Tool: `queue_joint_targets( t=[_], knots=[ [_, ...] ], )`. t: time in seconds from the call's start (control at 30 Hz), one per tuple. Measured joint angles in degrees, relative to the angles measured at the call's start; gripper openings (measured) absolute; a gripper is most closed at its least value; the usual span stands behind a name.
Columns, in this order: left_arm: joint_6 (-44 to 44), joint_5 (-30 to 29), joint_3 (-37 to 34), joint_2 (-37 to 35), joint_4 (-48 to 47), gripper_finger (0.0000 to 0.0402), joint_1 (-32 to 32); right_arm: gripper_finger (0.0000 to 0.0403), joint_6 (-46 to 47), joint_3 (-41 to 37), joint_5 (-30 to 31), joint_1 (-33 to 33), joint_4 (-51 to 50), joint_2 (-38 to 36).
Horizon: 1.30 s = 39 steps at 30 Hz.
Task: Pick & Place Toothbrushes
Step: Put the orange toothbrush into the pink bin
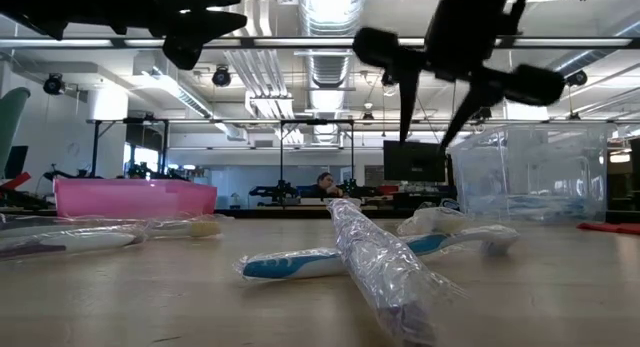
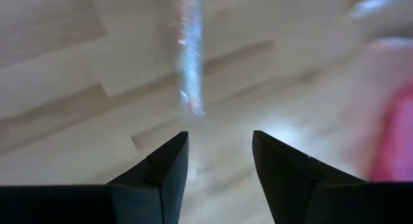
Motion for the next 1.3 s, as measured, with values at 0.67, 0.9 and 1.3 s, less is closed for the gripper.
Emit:
queue_joint_targets(
  t=[0.67,0.9,1.3],
  knots=[
    [2.3,0.0,-0.1,0.0,-0.6,0.0181,0.5,0.0167,3.0,3.2,-4.4,0.0,2.4,14.6],
    [2.3,0.0,-0.1,0.0,-0.8,0.0181,0.5,0.015,5.1,3.3,-5.0,0.0,2.3,17.9],
    [0.7,0.0,-0.1,0.0,-0.8,0.0181,0.5,0.0056,4.8,3.2,-4.9,-0.1,0.5,18.0]
  ],
)
